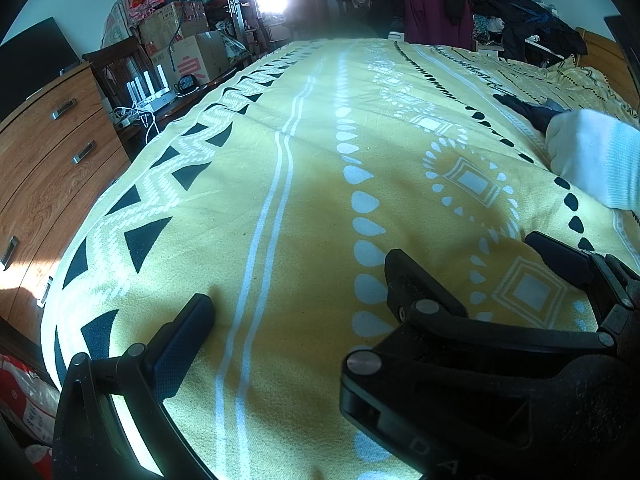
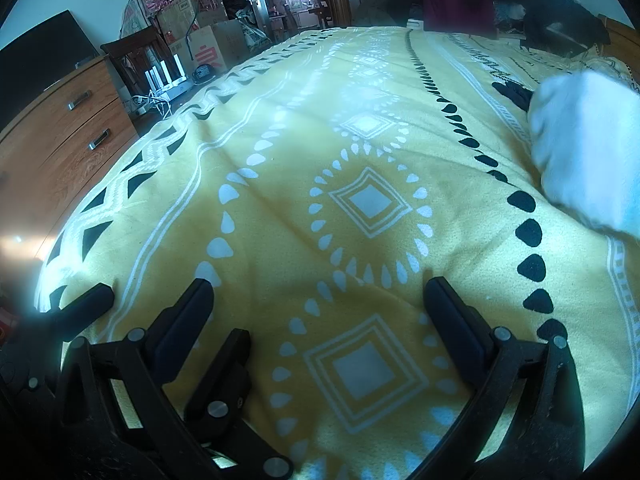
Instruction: Fold small clothes
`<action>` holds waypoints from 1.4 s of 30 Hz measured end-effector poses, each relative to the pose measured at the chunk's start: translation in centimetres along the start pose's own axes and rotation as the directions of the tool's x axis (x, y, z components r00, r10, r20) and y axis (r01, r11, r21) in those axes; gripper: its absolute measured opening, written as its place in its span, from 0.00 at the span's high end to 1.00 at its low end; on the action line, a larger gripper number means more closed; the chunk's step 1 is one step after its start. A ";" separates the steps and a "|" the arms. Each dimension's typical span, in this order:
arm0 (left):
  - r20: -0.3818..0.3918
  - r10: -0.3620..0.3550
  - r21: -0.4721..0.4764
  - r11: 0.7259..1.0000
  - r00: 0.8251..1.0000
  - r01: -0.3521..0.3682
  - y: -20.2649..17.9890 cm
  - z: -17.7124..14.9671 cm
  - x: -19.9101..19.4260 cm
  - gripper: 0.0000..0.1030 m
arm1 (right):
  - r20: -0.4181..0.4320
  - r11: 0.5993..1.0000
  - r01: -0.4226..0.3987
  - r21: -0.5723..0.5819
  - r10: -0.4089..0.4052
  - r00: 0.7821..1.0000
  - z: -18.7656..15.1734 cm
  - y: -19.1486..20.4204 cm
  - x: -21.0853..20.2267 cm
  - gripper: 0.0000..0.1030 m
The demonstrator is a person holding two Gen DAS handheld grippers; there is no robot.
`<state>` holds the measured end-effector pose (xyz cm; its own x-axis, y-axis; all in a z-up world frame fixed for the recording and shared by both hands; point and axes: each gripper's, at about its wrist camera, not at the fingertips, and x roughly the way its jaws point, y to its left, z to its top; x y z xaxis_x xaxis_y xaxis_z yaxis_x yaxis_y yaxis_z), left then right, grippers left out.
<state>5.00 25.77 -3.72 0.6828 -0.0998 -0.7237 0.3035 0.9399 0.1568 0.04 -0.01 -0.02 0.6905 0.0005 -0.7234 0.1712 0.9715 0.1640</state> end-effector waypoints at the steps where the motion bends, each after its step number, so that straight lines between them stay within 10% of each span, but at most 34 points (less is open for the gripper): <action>1: -0.001 0.000 0.000 1.000 1.000 0.000 0.1 0.0 -0.1 0.00 | 0.000 1.000 0.000 0.000 0.000 1.000 0.0 0.0 0.0 0.00; 42: -0.001 0.001 0.001 1.000 1.000 -0.001 -0.1 0.0 0.2 0.00 | 0.000 1.000 0.000 0.000 0.000 1.000 0.0 0.0 0.0 0.00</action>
<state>5.09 25.63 -3.83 0.6826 -0.0990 -0.7240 0.3034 0.9397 0.1575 0.06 0.00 -0.02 0.6904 0.0004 -0.7234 0.1712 0.9715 0.1639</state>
